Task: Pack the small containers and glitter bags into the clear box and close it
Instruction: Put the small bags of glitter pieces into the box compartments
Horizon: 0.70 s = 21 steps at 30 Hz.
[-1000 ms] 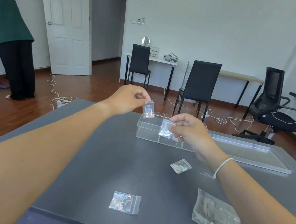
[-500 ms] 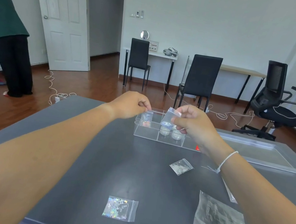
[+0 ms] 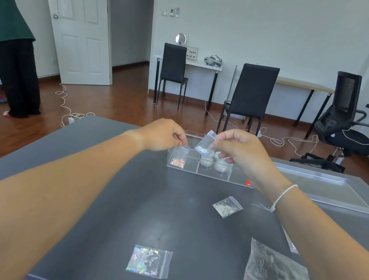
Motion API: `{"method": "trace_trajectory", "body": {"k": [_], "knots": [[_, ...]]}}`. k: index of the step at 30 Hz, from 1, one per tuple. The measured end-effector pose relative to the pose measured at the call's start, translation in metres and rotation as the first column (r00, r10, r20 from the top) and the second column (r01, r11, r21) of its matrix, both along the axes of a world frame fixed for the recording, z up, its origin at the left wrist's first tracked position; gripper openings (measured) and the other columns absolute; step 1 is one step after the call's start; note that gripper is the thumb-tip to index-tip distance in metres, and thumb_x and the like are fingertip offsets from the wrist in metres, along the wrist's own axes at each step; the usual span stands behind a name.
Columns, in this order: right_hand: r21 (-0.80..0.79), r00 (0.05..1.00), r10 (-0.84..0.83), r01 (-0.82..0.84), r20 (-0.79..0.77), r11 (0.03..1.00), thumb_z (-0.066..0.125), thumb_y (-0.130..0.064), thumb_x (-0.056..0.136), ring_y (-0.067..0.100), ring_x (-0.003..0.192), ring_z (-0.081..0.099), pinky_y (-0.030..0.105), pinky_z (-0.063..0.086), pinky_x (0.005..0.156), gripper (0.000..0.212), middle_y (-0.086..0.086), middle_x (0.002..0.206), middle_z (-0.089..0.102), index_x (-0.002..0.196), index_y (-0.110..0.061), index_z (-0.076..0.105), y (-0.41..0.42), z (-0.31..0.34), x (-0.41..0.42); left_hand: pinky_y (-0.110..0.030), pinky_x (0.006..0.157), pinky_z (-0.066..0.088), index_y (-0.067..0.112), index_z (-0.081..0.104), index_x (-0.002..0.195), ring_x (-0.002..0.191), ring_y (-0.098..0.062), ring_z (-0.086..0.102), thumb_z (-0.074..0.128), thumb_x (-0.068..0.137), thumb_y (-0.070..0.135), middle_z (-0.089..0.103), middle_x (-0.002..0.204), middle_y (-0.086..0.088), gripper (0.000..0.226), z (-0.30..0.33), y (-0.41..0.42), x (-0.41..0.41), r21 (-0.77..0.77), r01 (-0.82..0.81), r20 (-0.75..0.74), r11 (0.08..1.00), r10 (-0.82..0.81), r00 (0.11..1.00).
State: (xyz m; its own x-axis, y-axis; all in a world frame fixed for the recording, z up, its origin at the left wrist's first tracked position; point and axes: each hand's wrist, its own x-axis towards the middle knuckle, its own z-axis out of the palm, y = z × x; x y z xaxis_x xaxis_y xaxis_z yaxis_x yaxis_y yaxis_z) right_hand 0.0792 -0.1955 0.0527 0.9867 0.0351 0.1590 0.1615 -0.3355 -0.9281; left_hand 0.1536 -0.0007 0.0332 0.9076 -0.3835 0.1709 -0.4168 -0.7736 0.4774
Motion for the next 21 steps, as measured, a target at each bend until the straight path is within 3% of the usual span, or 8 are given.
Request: {"method": "trace_trajectory", "body": {"k": [4,9,13,17,21], "knots": [[0.019,1.0,0.005,-0.005,0.021,1.0,0.061,-0.007,0.079,0.01,0.059,0.049,0.006,0.041,0.045,0.015,0.002,0.081,0.068,0.071,-0.019,0.059,0.003,0.002,0.004,-0.019,0.079,0.038,0.021,0.072,0.094,0.09,-0.009,0.057,0.053,0.087,0.013,0.068,0.099,0.004,0.021,-0.001,0.0,-0.001,0.009,0.004,-0.013,1.0,-0.003,1.0],[0.036,0.999,-0.019,0.017,0.045,0.999,0.059,-0.005,0.08,0.008,0.062,0.051,0.003,0.038,0.041,0.017,0.0,0.079,0.066,0.069,-0.019,0.06,0.009,0.005,0.012,-0.024,0.095,0.036,0.022,0.068,0.107,0.108,-0.012,0.052,0.052,0.089,0.017,0.062,0.117,0.002,0.024,-0.004,0.007,-0.004,0.001,0.008,0.062,1.0,-0.008,0.998],[0.017,0.996,-0.046,0.045,0.075,0.999,0.059,-0.006,0.078,0.007,0.057,0.049,0.005,0.039,0.042,0.02,-0.006,0.069,0.064,0.065,-0.021,0.061,0.016,0.006,0.023,-0.02,0.086,0.035,0.026,0.07,0.099,0.096,-0.005,0.052,0.055,0.087,0.022,0.061,0.105,0.007,0.02,-0.01,0.018,-0.011,-0.089,0.017,0.125,0.996,-0.005,0.992],[-0.054,0.993,-0.083,0.087,0.084,0.995,0.06,-0.007,0.077,0.007,0.051,0.045,0.014,0.04,0.048,0.027,-0.015,0.055,0.059,0.057,-0.025,0.061,0.025,0.004,0.035,-0.001,0.072,0.034,0.037,0.069,0.079,0.084,0.014,0.053,0.06,0.084,0.027,0.063,0.091,0.019,0.014,-0.014,0.027,-0.022,-0.189,0.036,0.132,0.981,-0.011,0.991],[-0.158,0.995,-0.073,0.084,0.07,0.984,0.061,-0.006,0.077,0.01,0.055,0.048,0.021,0.042,0.054,0.024,-0.008,0.061,0.061,0.06,-0.024,0.061,0.035,0.0,0.044,0.005,0.07,0.032,0.031,0.072,0.086,0.08,0.022,0.051,0.066,0.081,0.025,0.061,0.094,0.023,0.01,-0.019,0.032,-0.026,-0.256,0.036,0.109,0.966,-0.009,0.994]]}}
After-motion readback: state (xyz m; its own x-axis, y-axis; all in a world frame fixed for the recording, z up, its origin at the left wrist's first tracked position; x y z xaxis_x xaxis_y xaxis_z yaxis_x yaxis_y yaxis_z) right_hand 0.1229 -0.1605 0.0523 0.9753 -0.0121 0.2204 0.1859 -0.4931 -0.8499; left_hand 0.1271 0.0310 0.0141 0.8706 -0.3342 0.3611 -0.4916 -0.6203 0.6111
